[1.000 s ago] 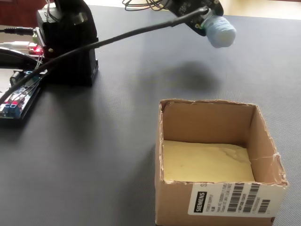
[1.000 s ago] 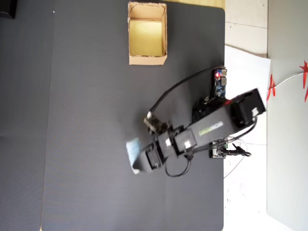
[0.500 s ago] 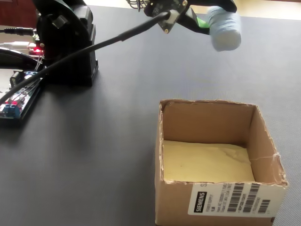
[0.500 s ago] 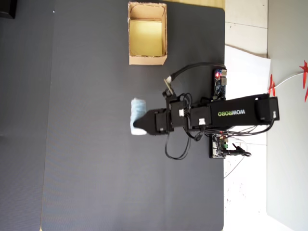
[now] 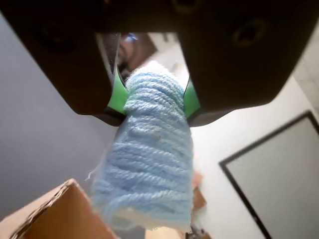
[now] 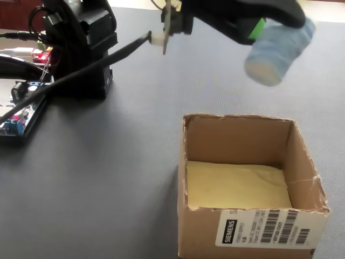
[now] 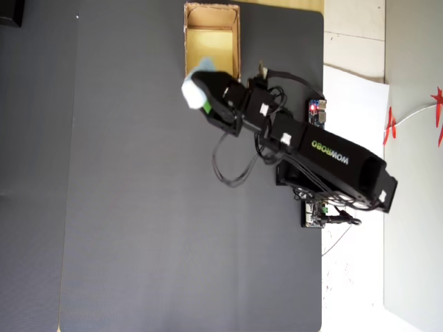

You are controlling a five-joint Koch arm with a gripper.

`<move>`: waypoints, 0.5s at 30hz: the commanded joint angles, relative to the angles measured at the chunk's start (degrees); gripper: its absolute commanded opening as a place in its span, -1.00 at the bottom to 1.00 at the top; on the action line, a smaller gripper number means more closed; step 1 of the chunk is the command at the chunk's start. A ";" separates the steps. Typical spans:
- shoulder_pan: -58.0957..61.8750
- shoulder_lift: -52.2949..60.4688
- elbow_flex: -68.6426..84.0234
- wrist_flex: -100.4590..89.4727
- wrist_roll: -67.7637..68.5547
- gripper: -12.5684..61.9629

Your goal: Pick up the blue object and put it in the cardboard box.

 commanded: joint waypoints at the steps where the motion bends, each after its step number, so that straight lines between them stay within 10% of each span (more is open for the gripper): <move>1: 0.53 -0.18 -5.80 -5.89 -3.16 -0.79; 15: 9.40 -6.33 -5.45 -5.63 -12.48 -0.31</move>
